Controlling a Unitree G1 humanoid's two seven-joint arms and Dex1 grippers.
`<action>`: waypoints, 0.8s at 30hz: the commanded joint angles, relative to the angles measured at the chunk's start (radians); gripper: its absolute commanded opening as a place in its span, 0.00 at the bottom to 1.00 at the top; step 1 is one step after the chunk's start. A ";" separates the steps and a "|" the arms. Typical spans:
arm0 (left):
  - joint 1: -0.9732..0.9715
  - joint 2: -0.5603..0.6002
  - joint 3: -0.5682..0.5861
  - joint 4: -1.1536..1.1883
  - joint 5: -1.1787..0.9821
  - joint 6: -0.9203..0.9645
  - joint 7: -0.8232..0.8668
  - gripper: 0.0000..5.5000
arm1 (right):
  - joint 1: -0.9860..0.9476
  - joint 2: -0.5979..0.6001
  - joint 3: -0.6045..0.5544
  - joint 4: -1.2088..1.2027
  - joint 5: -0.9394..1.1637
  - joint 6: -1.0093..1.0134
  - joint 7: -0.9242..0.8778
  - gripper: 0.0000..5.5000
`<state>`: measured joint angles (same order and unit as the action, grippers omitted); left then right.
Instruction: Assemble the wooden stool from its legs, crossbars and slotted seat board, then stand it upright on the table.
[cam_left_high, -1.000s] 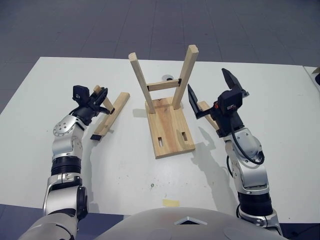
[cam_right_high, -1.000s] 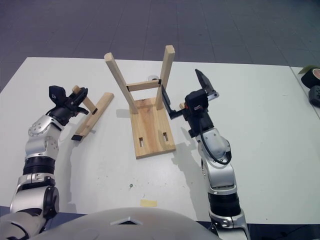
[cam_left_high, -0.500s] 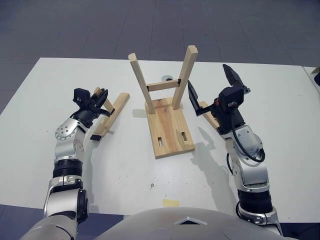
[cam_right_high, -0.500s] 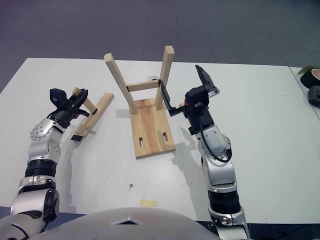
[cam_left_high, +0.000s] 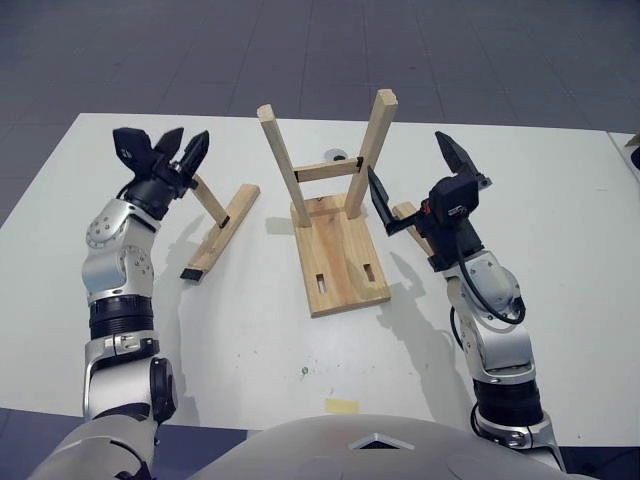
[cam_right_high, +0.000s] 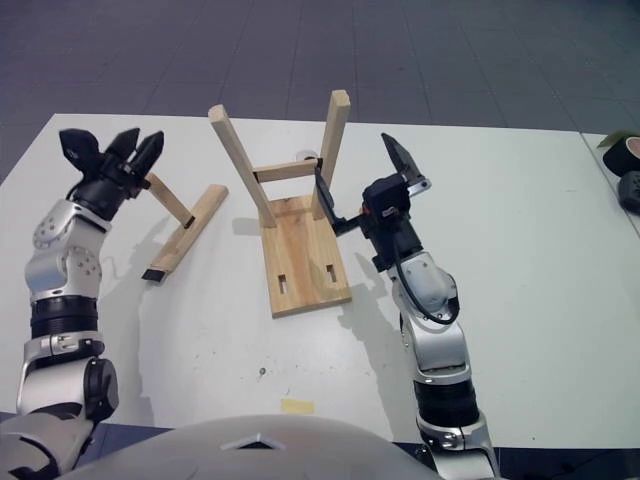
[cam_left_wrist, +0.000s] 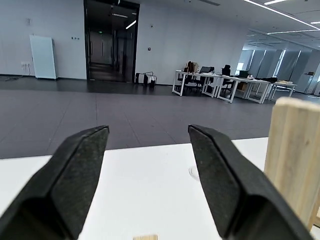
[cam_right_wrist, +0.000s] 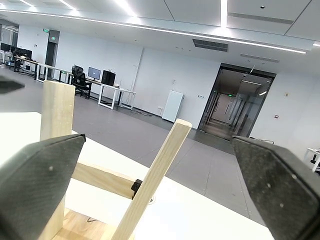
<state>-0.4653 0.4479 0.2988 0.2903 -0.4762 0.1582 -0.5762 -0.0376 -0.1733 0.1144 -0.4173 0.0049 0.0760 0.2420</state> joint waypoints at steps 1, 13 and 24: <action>-0.157 0.036 0.045 -0.056 -0.041 0.030 0.039 0.66 | -0.008 -0.001 0.003 0.002 -0.001 -0.002 0.002 0.98; 0.061 -0.034 -0.115 0.254 0.154 -0.071 -0.019 0.98 | -0.005 -0.009 0.020 0.001 -0.006 0.008 0.015 0.98; -0.009 -0.078 -0.061 0.215 0.101 -0.072 0.021 0.98 | 0.007 -0.001 0.032 -0.001 0.005 0.015 0.018 0.98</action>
<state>-0.4497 0.3700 0.2254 0.5454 -0.3596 0.0613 -0.5607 -0.0372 -0.1807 0.1370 -0.4148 0.0117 0.0832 0.2622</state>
